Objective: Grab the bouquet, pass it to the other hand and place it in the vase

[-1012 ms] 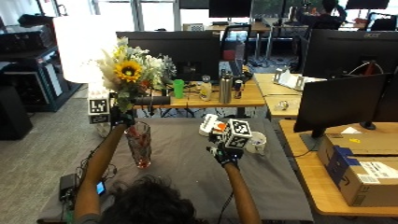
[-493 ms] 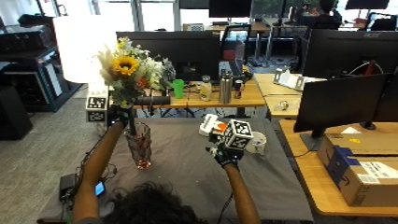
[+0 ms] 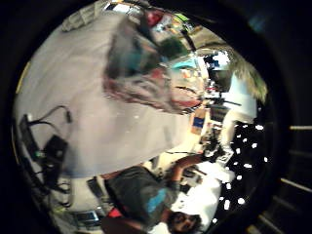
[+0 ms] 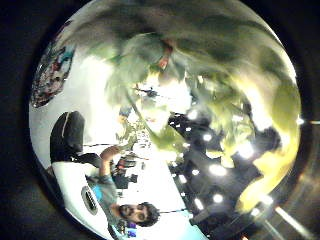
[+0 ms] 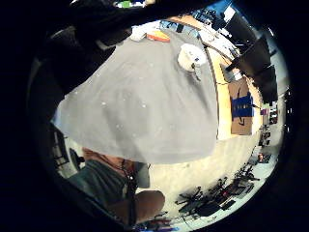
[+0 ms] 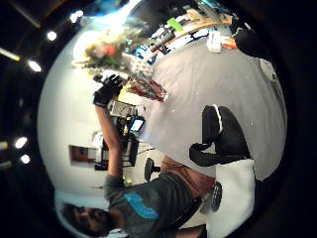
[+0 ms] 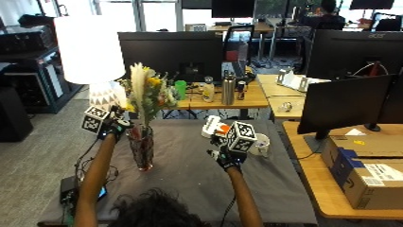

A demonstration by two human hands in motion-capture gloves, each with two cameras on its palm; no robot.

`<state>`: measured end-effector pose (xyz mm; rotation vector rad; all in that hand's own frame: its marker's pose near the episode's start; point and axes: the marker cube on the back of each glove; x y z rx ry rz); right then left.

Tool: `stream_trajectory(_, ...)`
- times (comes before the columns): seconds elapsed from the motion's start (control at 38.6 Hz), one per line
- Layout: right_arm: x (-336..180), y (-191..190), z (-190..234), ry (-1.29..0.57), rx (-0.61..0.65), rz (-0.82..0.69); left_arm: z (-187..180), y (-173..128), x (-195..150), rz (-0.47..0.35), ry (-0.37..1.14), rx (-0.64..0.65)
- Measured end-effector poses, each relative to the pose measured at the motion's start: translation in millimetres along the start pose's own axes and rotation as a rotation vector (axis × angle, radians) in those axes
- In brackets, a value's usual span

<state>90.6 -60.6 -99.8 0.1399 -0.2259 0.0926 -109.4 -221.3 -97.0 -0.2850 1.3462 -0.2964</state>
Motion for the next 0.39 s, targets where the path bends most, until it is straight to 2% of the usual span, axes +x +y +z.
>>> stream_trajectory(0.13,-5,-2,2,-0.003,0.013,-0.013,-19,24,-7,0.05,-0.078,0.119)
stream_trajectory(0.26,-14,-8,7,0.001,0.031,-0.035,-22,39,-7,0.129,0.042,0.1)
stream_trajectory(0.39,-26,-9,10,0.008,0.027,-0.064,-17,53,-3,0.163,0.099,0.079)
